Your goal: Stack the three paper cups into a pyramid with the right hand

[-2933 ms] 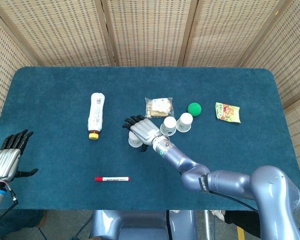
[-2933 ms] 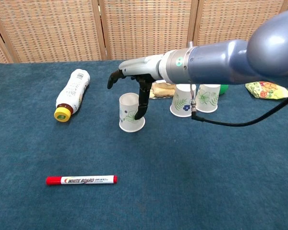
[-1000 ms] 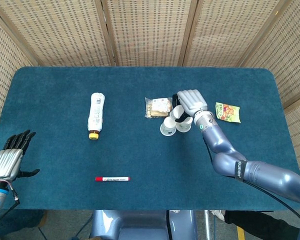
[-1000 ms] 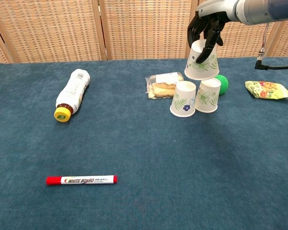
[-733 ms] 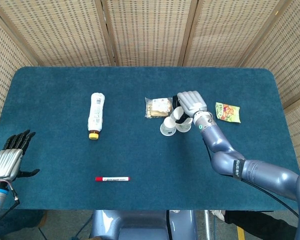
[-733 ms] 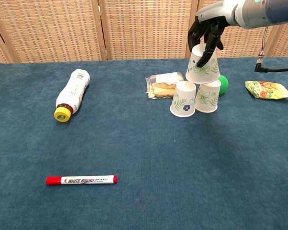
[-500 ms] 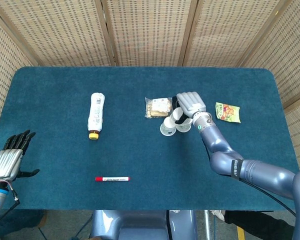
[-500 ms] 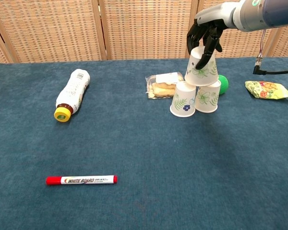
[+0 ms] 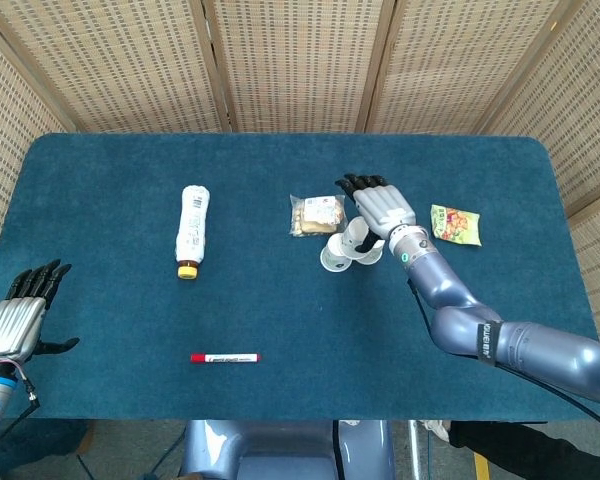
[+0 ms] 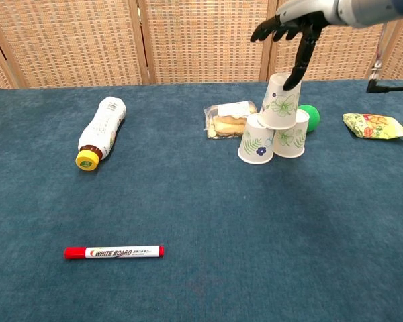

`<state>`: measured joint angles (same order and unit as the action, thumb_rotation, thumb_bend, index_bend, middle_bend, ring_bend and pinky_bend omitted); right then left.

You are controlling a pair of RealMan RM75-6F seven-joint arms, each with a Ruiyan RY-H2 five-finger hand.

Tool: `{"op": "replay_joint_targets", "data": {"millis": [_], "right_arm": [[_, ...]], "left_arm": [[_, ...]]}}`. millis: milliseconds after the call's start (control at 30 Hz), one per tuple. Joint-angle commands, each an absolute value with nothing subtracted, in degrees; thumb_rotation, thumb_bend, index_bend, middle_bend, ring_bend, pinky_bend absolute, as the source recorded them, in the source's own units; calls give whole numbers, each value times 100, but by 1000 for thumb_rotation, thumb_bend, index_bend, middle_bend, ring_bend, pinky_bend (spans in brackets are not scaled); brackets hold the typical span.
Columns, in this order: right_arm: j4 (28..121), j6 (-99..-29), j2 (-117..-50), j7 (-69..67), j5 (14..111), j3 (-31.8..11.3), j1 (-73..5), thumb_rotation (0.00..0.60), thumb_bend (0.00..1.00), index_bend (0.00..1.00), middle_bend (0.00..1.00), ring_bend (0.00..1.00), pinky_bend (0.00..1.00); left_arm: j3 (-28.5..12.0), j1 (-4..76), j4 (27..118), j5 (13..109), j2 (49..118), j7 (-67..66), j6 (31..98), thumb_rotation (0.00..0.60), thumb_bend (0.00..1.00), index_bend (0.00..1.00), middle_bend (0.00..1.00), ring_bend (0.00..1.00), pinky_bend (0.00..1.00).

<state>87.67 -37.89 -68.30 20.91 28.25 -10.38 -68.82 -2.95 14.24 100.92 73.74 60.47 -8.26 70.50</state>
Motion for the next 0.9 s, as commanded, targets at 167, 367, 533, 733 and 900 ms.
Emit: {"op": "replay_joint_targets", "data": {"millis": [167,367,533,733,900], "right_arm": [[9957,-4665,-5906,1816,3898,-967,-6130,600,17,0,0,0,0],[10498,-6072,-5308,1126,5912,-539,-4717,600,2,0,0,0,0],[10020,-7283,-5441,274,7287,-45,-3552,600,0,0,0,0,0],[9403,-8168,-5853,-312,7975,455,-2489,600,0,0,0,0,0],[9011,-8814,-6235,-672,8190,608,-1724,600,0,0,0,0,0]], "left_arm": [[-256,1373,10154,7538,6007,-765,7167,600,0,0,0,0,0],[-183,1226,10257,7924,5917,-647,7507,600,0,0,0,0,0],[-77,1046,10314,8280,5826,-475,7833,600,0,0,0,0,0],[7,873,10312,8501,5789,-346,8099,600,0,0,0,0,0],[47,711,10336,8649,5784,-268,8363,600,0,0,0,0,0]]}}
